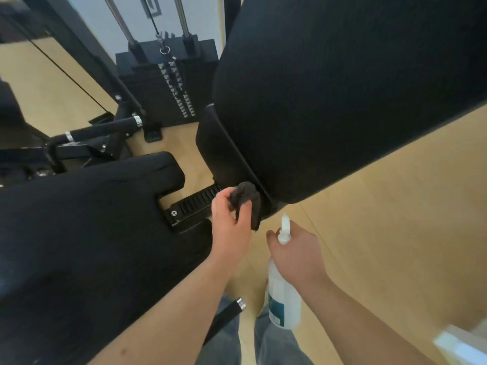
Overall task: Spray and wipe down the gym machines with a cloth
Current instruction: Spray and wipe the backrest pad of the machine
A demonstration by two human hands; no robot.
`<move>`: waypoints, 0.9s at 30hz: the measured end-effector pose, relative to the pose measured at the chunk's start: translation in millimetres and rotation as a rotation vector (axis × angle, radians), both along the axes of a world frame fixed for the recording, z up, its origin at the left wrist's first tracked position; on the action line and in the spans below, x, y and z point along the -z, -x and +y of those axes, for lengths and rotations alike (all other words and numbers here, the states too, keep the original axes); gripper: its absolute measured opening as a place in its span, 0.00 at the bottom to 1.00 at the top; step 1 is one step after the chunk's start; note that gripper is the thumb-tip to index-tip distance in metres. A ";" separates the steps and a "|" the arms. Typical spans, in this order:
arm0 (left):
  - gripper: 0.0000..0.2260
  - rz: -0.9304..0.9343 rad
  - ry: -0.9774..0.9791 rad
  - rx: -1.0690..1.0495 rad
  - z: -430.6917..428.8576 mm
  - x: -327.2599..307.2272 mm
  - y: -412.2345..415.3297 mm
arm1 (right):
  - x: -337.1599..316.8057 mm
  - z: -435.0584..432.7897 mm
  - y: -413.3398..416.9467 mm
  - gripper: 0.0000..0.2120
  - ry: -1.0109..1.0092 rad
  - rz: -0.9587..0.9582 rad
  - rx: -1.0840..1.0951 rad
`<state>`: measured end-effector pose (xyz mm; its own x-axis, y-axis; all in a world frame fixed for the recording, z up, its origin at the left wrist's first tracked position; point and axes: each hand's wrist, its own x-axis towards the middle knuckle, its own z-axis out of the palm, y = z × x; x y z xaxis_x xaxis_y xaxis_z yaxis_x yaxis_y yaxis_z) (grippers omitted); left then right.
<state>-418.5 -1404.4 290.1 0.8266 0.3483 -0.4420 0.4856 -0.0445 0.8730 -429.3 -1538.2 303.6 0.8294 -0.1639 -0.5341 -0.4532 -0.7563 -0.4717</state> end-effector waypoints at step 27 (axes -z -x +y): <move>0.27 -0.076 -0.047 0.044 -15.6 37.0 -72.8 | -35.9 -30.3 -13.9 0.08 -0.136 -0.120 -0.309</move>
